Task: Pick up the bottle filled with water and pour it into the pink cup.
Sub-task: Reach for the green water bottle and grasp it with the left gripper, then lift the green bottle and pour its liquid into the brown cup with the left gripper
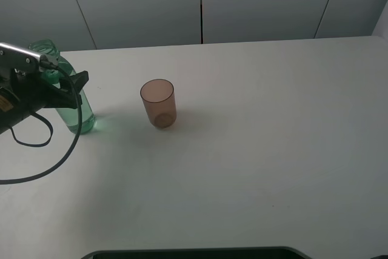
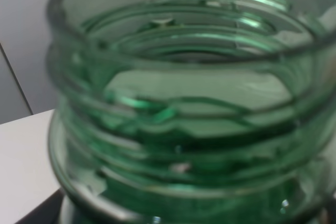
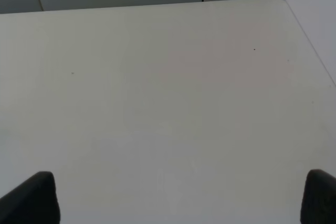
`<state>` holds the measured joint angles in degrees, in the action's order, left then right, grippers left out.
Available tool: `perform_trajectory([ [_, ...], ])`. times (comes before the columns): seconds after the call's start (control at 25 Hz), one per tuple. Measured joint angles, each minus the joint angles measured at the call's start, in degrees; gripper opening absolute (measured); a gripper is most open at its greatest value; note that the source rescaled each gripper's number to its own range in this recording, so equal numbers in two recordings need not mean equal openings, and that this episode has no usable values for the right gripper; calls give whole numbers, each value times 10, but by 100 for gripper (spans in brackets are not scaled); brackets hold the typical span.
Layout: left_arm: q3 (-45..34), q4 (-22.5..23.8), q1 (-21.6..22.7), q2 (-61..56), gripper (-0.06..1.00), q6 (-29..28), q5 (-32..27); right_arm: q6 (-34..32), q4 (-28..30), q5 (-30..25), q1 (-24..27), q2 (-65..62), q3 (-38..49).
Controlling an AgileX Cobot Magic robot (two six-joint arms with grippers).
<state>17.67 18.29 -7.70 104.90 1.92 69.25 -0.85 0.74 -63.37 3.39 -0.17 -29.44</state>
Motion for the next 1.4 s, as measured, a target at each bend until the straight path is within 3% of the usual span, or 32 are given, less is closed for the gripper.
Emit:
perform_trajectory([
  [0.32, -2, 33, 0, -50, 1, -36, -44, 0, 0, 0, 0, 0, 0],
  [0.44, 19, 53, 0, -80, 1, -70, -93, 0, 0, 0, 0, 0, 0],
  [0.64, 84, 137, -1, -107, 1, -136, -197, 0, 0, 0, 0, 0, 0],
  [0.88, 150, 220, -1, -114, 1, -142, -307, 0, 0, 0, 0, 0, 0],
  [1.4, 195, 361, -1, -114, 1, -123, -336, 0, 0, 0, 0, 0, 0],
])
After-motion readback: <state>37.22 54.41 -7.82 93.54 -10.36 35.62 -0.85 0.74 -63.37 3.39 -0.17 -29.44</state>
